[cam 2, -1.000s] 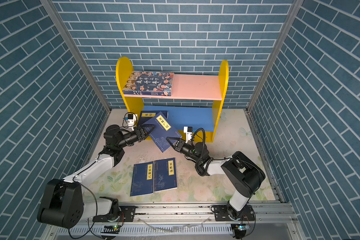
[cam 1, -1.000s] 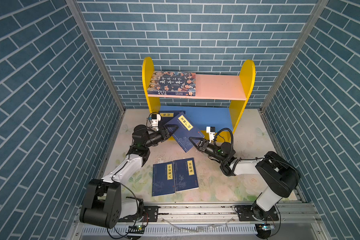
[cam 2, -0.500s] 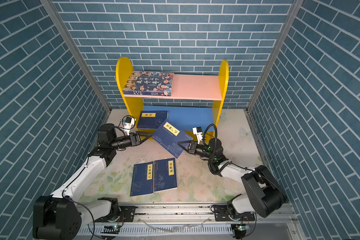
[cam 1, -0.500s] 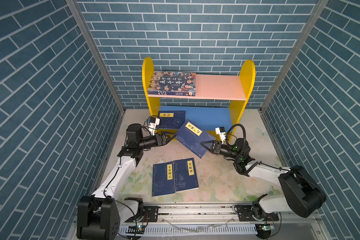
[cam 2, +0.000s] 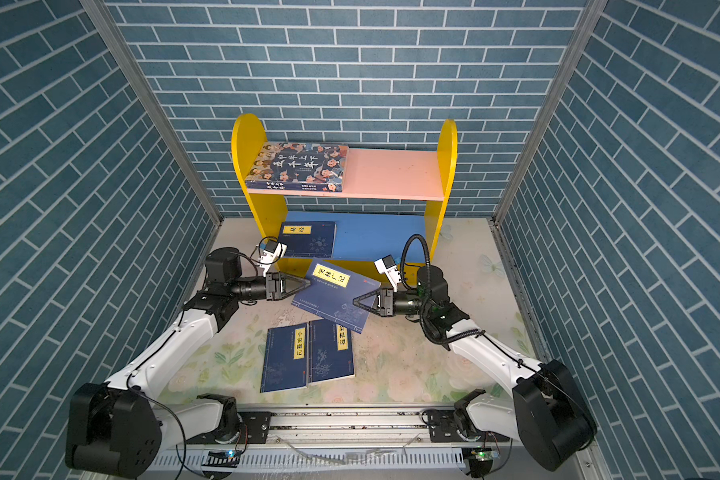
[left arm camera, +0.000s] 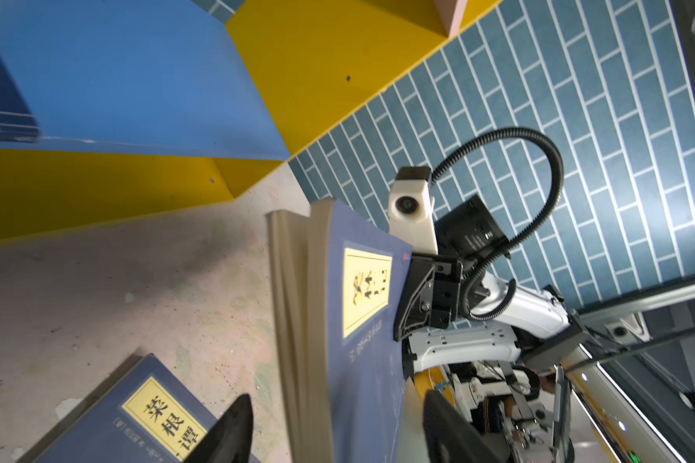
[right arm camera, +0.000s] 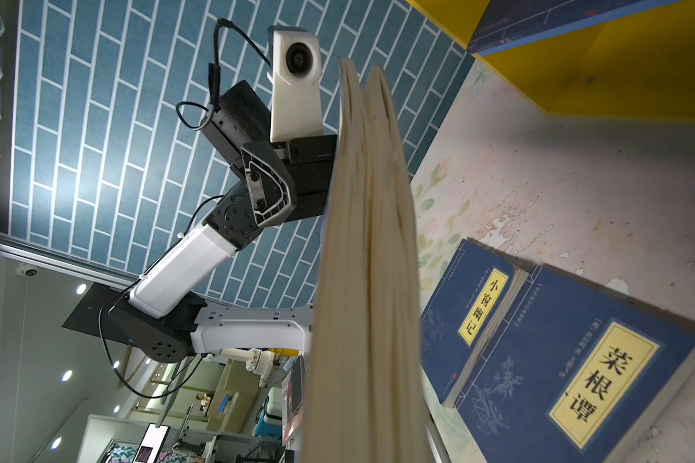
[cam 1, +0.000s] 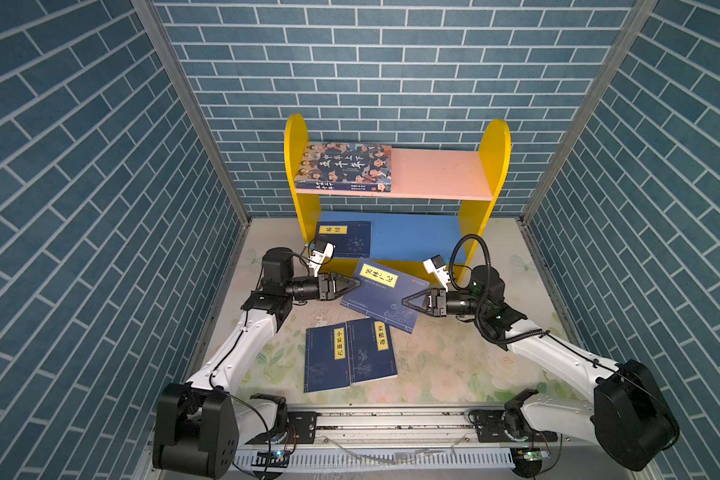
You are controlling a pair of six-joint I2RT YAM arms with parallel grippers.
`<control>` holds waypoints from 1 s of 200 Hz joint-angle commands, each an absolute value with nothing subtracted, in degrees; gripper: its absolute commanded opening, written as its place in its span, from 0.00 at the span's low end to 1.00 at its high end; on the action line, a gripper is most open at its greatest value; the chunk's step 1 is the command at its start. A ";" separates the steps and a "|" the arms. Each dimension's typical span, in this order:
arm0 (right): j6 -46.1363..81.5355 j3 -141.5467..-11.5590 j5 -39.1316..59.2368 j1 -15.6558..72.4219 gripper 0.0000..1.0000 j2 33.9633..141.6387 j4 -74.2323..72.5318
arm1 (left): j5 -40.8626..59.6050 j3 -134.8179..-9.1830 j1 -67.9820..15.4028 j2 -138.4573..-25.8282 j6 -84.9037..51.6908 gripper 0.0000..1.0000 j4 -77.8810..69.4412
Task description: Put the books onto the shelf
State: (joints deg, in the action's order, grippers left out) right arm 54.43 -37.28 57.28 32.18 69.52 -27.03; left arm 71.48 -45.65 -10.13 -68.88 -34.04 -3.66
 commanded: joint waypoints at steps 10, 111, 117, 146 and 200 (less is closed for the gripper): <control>50.33 -40.90 61.57 32.19 0.00 69.17 -24.80 | 75.32 -48.08 -12.80 -70.63 -33.05 0.52 -3.59; 47.23 -42.81 58.19 32.17 0.36 72.09 -22.04 | 70.88 -47.60 -13.27 -69.04 -34.81 0.00 -8.98; 47.73 -42.38 57.86 32.25 0.37 72.15 -22.90 | 70.68 -47.71 -12.87 -68.92 -35.15 0.00 -9.41; 53.87 -39.21 56.98 32.17 0.40 73.13 -32.90 | 69.70 -46.98 -11.30 -68.45 -39.27 0.00 -14.36; 66.33 -35.66 56.22 32.51 0.37 78.41 -53.96 | 67.29 -46.47 -10.63 -69.34 -42.19 0.00 -17.57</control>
State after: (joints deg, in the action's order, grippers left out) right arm 59.13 -36.34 56.99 32.03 76.79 -40.53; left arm 68.23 -46.81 -11.03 -69.73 -40.49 -13.04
